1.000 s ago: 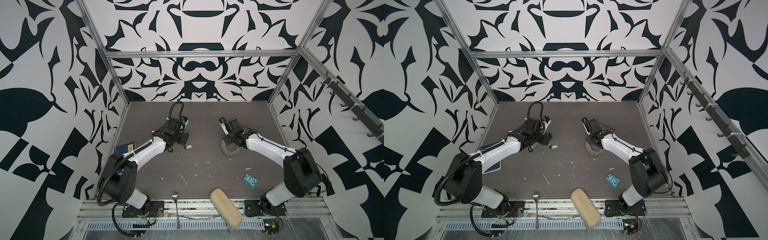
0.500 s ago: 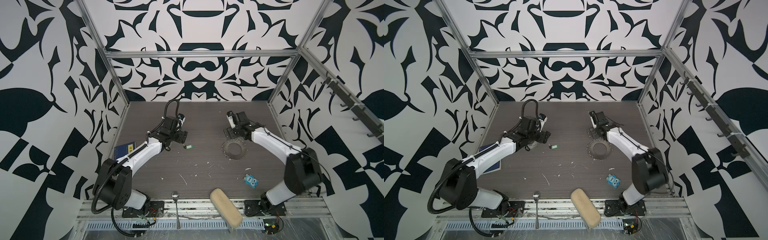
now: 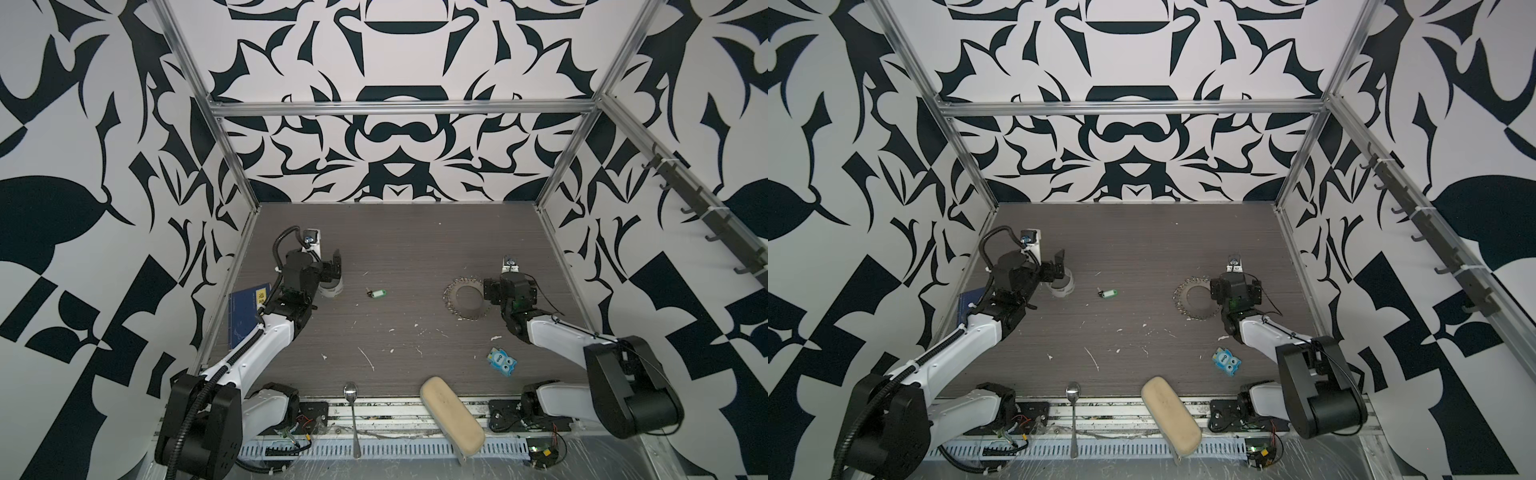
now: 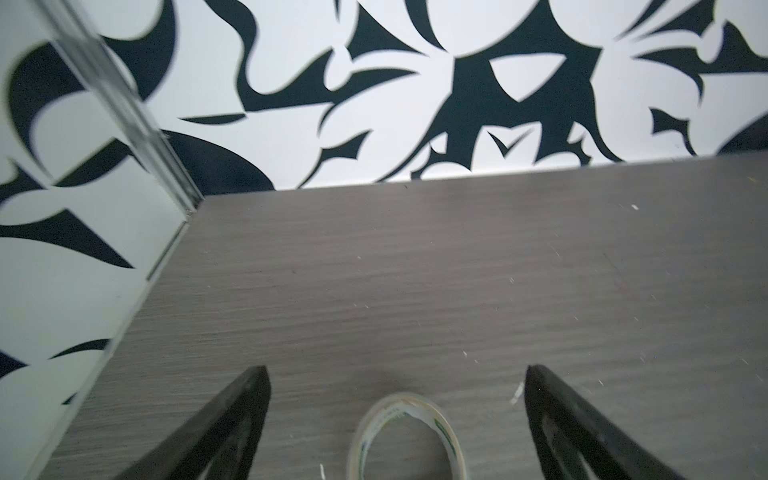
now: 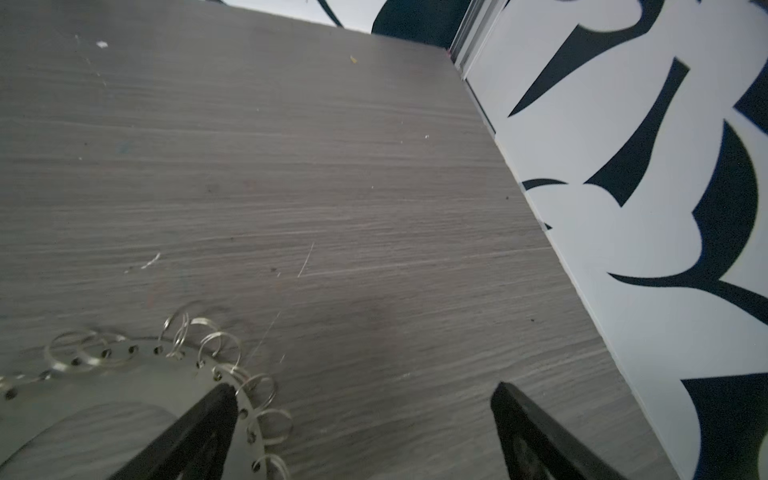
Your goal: Remove the keys from the keyring
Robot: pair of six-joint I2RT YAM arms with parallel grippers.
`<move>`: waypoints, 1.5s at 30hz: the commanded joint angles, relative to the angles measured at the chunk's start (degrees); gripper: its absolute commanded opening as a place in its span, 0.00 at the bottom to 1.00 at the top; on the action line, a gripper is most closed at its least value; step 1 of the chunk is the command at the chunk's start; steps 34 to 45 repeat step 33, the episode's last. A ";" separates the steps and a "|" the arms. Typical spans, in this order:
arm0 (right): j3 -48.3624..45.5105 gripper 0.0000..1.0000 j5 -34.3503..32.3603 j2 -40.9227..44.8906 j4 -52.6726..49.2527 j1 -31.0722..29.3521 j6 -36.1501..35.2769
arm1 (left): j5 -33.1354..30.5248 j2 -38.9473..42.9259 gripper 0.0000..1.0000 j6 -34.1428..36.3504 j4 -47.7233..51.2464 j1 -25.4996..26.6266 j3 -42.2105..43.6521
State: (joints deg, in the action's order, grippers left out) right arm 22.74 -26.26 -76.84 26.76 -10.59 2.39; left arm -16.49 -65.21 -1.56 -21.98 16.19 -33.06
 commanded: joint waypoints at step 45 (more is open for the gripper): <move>-3.83 1.00 0.83 -13.07 30.08 1.42 -1.45 | -10.91 -27.19 0.99 1.51 -50.60 -10.18 19.18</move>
